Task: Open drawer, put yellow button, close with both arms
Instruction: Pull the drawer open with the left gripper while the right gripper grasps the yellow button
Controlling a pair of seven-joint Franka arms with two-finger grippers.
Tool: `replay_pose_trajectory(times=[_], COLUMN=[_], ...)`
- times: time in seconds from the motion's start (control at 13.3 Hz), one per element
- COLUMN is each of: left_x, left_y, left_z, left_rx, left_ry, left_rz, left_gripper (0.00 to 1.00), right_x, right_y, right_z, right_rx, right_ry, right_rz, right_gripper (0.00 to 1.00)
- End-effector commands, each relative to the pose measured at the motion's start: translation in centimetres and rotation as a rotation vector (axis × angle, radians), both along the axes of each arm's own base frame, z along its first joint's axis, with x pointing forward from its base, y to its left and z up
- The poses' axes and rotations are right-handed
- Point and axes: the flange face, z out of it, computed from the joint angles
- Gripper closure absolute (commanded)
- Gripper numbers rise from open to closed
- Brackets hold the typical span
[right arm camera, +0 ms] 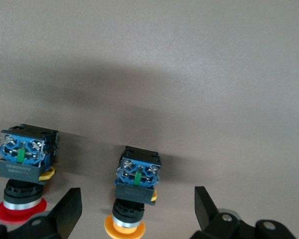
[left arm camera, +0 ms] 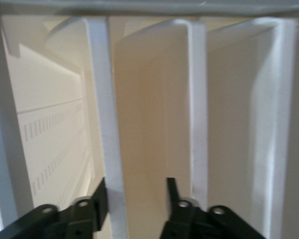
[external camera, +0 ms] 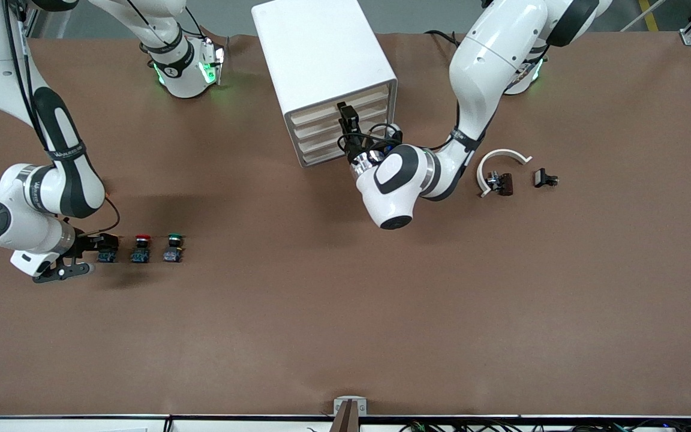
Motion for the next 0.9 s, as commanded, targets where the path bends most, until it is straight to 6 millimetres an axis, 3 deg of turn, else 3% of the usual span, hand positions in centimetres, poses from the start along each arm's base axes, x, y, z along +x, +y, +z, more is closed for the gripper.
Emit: replay_pose_trajectory(times=[0.0,0.22,0.45,0.6,0.82], left_x=[0.4,1.2,6.1,9.3,13.9], left_y=[-0.2,0.5,4.1,6.4,10.6], left_z=[0.1,0.4,1.6,2.9,4.4], left_rx=[0.032,0.044,0.035,0.021,0.02], left_ry=[0.021,0.009,-0.026,-0.062,-0.128], left_rz=[0.022,0.03,0.12,0.175,0.262], left_gripper=[1.0,1.0,1.0,1.0,1.0], right_x=[-0.3,-0.4,-0.7,-0.8,-0.7], right_y=[-0.2,-1.6,-2.4,-2.4,-1.8], right_z=[-0.9,-2.2,-2.4,-2.6,-2.7], right_rx=[0.034,0.03,0.031,0.031,0.035], right_ry=[-0.001,-0.027,-0.026,-0.021,-0.017], right_rz=[-0.029,-0.05,-0.077,-0.082,-0.119], right_gripper=[0.0,0.0,0.02,0.3,0.5])
